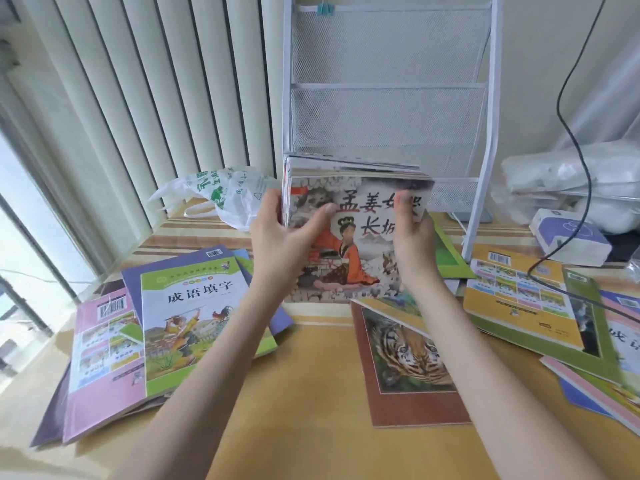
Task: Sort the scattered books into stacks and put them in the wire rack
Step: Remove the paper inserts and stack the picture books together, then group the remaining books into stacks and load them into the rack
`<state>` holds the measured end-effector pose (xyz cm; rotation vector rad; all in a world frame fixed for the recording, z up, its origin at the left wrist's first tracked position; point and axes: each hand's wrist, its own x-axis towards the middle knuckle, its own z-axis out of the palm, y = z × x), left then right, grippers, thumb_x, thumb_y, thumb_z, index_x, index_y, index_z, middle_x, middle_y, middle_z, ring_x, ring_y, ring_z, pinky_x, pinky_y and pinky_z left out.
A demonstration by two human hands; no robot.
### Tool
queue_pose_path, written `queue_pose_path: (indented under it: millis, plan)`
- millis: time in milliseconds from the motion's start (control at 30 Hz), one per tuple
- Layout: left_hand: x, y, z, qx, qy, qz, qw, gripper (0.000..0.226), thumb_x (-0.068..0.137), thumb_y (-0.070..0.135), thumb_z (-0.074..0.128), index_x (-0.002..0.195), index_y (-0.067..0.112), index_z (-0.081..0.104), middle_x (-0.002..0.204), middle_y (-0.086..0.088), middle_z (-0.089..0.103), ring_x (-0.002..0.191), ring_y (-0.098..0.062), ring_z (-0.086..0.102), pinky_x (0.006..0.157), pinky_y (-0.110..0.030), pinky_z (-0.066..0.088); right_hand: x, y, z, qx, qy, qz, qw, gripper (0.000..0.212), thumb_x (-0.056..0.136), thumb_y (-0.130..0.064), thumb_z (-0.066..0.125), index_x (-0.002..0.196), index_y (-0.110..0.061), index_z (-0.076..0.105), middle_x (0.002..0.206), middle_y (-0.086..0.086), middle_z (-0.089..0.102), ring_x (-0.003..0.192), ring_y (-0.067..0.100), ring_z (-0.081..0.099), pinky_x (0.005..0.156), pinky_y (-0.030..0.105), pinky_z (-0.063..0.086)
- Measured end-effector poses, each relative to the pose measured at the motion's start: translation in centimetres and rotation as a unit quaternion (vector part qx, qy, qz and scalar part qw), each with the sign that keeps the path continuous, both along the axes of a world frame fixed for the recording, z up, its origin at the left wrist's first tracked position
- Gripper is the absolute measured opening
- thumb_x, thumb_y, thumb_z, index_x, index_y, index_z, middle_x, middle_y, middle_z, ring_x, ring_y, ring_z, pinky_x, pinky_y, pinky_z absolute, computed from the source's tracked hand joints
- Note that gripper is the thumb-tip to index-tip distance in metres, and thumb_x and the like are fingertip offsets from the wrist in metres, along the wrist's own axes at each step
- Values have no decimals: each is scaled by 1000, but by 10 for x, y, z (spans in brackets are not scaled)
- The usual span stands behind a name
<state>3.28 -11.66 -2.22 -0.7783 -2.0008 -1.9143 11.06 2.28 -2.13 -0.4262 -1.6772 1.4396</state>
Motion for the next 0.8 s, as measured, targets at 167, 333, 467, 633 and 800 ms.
queue_pose_path:
  millis: [167,333,467,633,800]
  plan:
    - [-72,29,18,-38,3,-10,999,50,72,53,72,97,11,60,91,-7,69,82,-24,66,74,-40,54,-66,30,10,-3,1,-16,1000,27,95,-42,47,73,-26,44,56,-10,36,45,-4,36,46,13,30]
    - [-117,36,-3,-73,1,8,997,34,83,41,69,102,14,60,90,11,67,82,-10,66,72,-29,56,-110,39,-6,18,4,12,1000,51,73,-69,46,61,-22,32,38,-14,33,38,0,29,43,12,21]
    - [-134,33,-21,-90,10,29,995,33,86,40,64,109,17,58,89,14,64,85,-7,64,78,-21,52,-127,41,-22,65,18,-6,998,35,88,-50,55,63,-29,42,45,-17,42,46,-1,37,52,20,28]
    - [-132,29,-54,-173,-13,41,984,41,86,48,61,103,12,51,82,5,61,82,-19,60,68,-24,43,-121,40,-55,77,-23,-20,997,40,86,-52,53,60,-26,40,41,-12,39,41,0,36,47,16,25]
    - [-131,26,-56,-223,3,83,971,58,83,62,53,104,9,41,94,-12,56,87,-26,49,74,-35,37,-118,39,-59,95,-81,-44,991,53,86,-55,52,55,-21,26,40,-10,23,34,5,25,40,17,19]
